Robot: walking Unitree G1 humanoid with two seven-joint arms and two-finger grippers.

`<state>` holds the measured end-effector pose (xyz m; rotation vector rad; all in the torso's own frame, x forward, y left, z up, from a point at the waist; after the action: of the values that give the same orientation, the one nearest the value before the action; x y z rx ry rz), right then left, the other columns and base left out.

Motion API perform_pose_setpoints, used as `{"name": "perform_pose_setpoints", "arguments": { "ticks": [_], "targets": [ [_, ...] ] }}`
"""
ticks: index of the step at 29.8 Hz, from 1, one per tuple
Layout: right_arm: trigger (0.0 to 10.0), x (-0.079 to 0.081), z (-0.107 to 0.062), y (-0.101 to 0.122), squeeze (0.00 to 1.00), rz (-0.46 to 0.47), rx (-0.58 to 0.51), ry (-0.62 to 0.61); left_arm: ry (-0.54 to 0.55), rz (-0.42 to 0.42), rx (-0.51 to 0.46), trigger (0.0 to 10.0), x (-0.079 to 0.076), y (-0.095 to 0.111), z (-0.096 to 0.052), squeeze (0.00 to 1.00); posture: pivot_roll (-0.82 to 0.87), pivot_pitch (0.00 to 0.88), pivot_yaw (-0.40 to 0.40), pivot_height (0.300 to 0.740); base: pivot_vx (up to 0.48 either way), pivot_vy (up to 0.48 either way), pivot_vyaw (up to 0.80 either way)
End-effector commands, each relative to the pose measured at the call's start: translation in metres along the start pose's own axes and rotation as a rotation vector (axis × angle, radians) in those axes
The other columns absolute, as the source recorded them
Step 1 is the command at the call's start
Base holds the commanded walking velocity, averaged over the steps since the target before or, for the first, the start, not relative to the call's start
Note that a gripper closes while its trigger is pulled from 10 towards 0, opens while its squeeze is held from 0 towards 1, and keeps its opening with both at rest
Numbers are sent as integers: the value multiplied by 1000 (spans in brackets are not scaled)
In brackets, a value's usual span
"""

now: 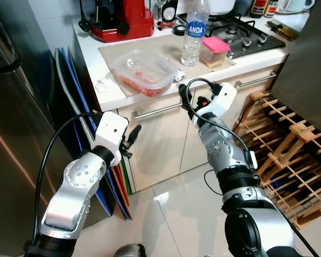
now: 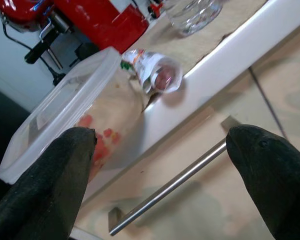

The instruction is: Restocking fridge

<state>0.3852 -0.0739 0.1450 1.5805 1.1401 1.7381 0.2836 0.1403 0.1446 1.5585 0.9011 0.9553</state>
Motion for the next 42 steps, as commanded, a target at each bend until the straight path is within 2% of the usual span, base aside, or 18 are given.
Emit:
{"name": "perform_pose_setpoints", "arguments": {
  "ticks": [1, 10, 13, 15, 16, 17, 21, 24, 37, 42],
  "targets": [
    [10000, 29, 7, 4, 1000, 44, -21, 69, -14, 2, 29, 10000, -2, -5, -1, 1000, 81, 19, 10, 740, 0, 0, 0],
    [10000, 39, 13, 10, 1000, 82, -39, 97, -41, 5, 28, 10000, -8, -7, -2, 1000, 83, 16, 0, 740, 0, 0, 0],
    [10000, 44, 14, 12, 1000, 139, -35, 115, -52, 13, 26, 10000, -11, -7, -1, 1000, 82, 11, -5, 740, 0, 0, 0],
    [10000, 48, 15, 9, 1000, 216, -24, 133, -116, 24, 41, 10000, -19, -8, -2, 1000, 86, 6, -7, 740, 0, 0, 0],
    [10000, 49, 15, 8, 525, 230, -18, 133, -112, 11, 44, 10000, -19, -8, -1, 788, 87, 4, -6, 740, 0, 0, 0],
    [10000, 50, 16, 6, 0, 238, -10, 129, -99, 2, 43, 10000, -18, -9, -1, 0, 87, 3, -7, 740, 0, 0, 0],
    [10000, 51, 17, 1, 0, 253, 11, 120, -58, -18, 65, 10000, -12, -18, -1, 0, 92, 1, -9, 740, 0, 0, 0],
    [10000, 53, 18, -1, 0, 283, 30, 123, -18, -1, 82, 10000, -7, -25, -2, 0, 94, 2, -14, 740, 0, 0, 0],
    [10000, 65, 23, 0, 0, 337, 53, 154, 3, -3, 68, 10000, -8, -23, -1, 0, 103, 16, -24, 740, 0, 0, 0],
    [10000, 67, 25, 0, 0, 394, 71, 149, 6, -5, 69, 10000, -9, -22, -2, 0, 111, 22, -29, 740, 0, 0, 0]
  ]
}}
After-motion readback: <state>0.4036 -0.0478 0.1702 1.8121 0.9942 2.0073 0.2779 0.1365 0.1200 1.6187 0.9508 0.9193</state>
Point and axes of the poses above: a point about 5 cm out from each wrist's last joint towards the gripper, its own z axis pointing out of the wrist towards the gripper, its own y axis along the axis of the wrist's last joint, x = y × z, the point moved 1 cm from there along z, pointing out of the wrist towards the gripper, and after that the axes turned 7 degrees about -z, right-handed, at the moved point
